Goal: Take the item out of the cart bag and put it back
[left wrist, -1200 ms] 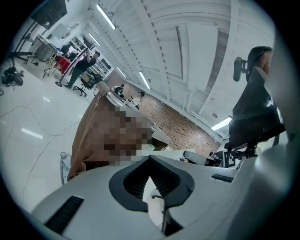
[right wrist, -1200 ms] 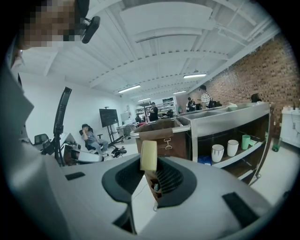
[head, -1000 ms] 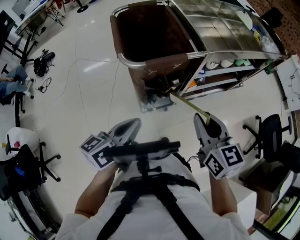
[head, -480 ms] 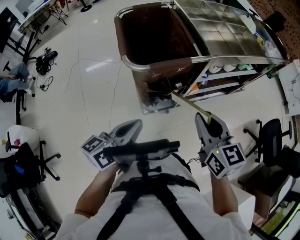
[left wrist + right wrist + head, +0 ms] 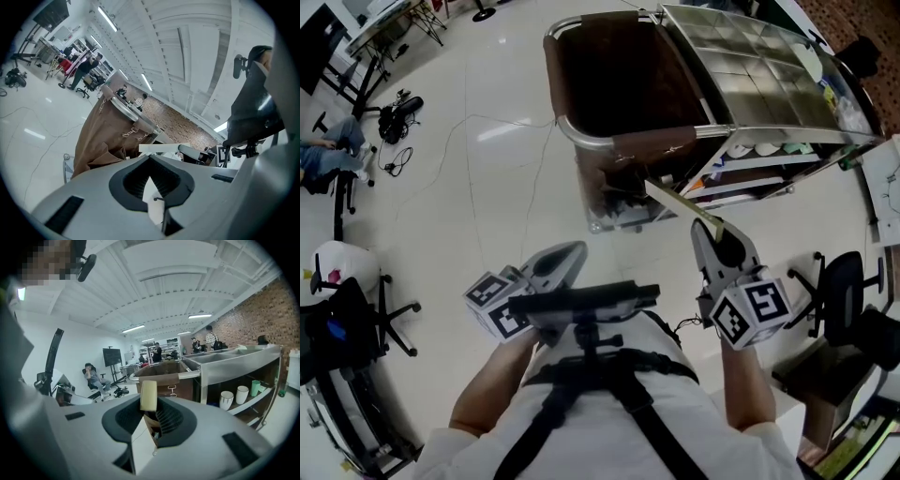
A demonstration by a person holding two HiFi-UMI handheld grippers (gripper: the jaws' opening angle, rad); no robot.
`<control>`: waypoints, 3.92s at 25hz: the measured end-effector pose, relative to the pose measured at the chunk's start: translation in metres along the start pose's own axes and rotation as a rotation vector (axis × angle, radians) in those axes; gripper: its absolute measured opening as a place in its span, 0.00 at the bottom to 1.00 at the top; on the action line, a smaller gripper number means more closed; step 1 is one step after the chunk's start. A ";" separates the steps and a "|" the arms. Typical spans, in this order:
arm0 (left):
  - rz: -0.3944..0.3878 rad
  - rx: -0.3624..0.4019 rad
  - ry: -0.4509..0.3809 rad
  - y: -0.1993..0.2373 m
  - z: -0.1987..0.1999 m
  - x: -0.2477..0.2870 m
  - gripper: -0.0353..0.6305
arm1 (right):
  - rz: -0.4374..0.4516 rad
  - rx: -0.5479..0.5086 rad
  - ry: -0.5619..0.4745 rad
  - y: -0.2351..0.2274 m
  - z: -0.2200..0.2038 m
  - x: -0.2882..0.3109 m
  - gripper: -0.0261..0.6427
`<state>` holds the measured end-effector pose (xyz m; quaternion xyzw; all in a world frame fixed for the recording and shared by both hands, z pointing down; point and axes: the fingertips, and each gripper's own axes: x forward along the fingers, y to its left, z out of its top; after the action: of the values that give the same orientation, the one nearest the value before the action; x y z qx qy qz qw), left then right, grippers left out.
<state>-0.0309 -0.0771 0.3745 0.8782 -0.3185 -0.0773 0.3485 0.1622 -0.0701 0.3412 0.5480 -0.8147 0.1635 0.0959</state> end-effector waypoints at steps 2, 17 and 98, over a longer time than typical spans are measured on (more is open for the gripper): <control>0.010 -0.001 -0.007 0.003 0.002 -0.003 0.06 | 0.012 -0.002 0.005 0.002 0.000 0.008 0.15; 0.061 -0.011 -0.053 0.018 0.012 -0.021 0.06 | 0.039 -0.032 0.074 0.005 -0.017 0.057 0.15; 0.070 -0.021 -0.064 0.024 0.013 -0.028 0.06 | -0.014 -0.119 0.437 -0.008 -0.127 0.203 0.21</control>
<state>-0.0693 -0.0806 0.3783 0.8598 -0.3592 -0.0966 0.3499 0.0896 -0.2011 0.5284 0.4984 -0.7791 0.2294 0.3031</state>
